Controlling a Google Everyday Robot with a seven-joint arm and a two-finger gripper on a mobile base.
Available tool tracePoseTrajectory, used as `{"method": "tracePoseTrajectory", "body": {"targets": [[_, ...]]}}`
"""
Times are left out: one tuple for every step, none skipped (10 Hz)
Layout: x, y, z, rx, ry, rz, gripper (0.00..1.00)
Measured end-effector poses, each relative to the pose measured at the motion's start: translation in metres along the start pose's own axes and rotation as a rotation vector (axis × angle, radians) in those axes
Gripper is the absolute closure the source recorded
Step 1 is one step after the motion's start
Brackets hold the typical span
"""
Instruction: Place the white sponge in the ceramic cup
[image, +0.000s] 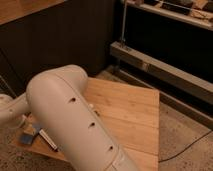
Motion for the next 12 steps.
{"method": "tracePoseTrajectory", "body": {"targets": [[-0.001, 0.002, -0.004, 0.001, 0.001, -0.005, 0.35], [-0.002, 0.005, -0.005, 0.0, 0.001, -0.009, 0.35], [-0.003, 0.008, -0.005, -0.004, 0.001, -0.015, 0.35], [-0.005, 0.012, -0.003, -0.012, 0.0, -0.02, 0.35], [-0.006, 0.015, -0.001, -0.019, -0.001, -0.023, 0.35], [-0.009, 0.018, 0.003, -0.027, -0.003, -0.03, 0.35], [-0.012, 0.02, 0.005, -0.032, -0.006, -0.037, 0.35], [-0.015, 0.02, 0.009, -0.037, -0.009, -0.044, 0.35], [-0.019, 0.02, 0.012, -0.042, -0.012, -0.049, 0.35], [-0.022, 0.02, 0.016, -0.047, -0.014, -0.053, 0.35], [-0.025, 0.019, 0.019, -0.052, -0.014, -0.057, 0.35], [-0.026, 0.018, 0.022, -0.055, -0.011, -0.059, 0.35]]}}
